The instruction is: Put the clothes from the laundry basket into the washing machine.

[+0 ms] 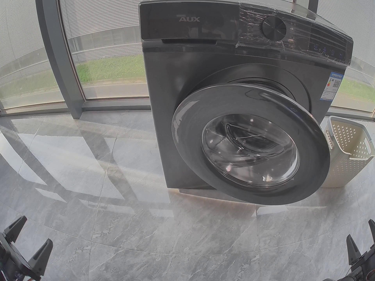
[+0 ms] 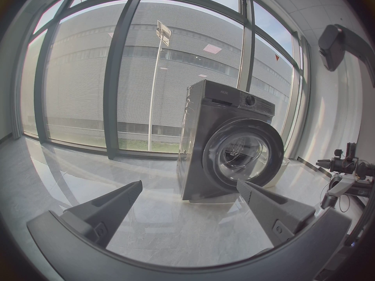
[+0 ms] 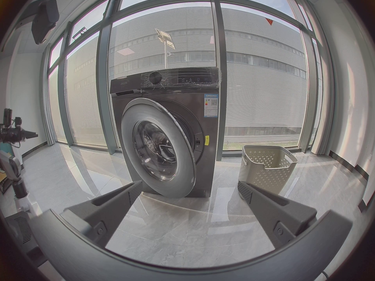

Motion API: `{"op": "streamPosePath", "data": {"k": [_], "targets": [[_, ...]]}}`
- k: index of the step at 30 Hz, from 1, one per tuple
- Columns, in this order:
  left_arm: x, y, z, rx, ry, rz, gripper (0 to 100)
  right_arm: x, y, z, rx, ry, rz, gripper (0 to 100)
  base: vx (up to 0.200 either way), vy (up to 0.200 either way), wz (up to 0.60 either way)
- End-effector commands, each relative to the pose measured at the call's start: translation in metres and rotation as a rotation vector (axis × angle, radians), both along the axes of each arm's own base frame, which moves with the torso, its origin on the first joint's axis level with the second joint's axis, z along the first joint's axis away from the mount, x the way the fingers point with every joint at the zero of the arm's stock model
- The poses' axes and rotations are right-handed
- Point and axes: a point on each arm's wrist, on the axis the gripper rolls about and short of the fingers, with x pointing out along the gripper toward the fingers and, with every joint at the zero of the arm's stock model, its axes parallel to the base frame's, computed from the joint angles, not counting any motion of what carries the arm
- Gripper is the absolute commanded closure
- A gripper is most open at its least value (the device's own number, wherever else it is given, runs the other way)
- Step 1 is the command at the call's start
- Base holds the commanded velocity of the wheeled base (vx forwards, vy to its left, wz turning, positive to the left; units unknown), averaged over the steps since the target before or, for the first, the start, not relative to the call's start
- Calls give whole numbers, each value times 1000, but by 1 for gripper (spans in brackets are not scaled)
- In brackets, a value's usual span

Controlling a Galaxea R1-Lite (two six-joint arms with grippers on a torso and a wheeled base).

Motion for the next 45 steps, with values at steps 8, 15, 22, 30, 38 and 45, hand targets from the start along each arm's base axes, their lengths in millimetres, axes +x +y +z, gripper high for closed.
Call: {"op": "streamPosePath", "data": {"k": [8,15,22,30,38,45], "targets": [[-19,4,-29,-13,-86,94,0,0,0,-5,0,1,1,0,0,0,0],[-19,3,-31,4,-67,208,0,0,0,-5,0,1,1,0,0,0,0],[-25,0,-41,102,-69,338,0,0,0,-5,0,1,1,0,0,0,0],[-25,1,-41,96,-62,379,0,0,0,-5,0,1,1,0,0,0,0],[-26,4,-42,127,-36,488,0,0,0,-5,0,1,1,0,0,0,0],[-26,0,-48,92,-19,286,0,0,0,-5,0,1,1,0,0,0,0]]}}
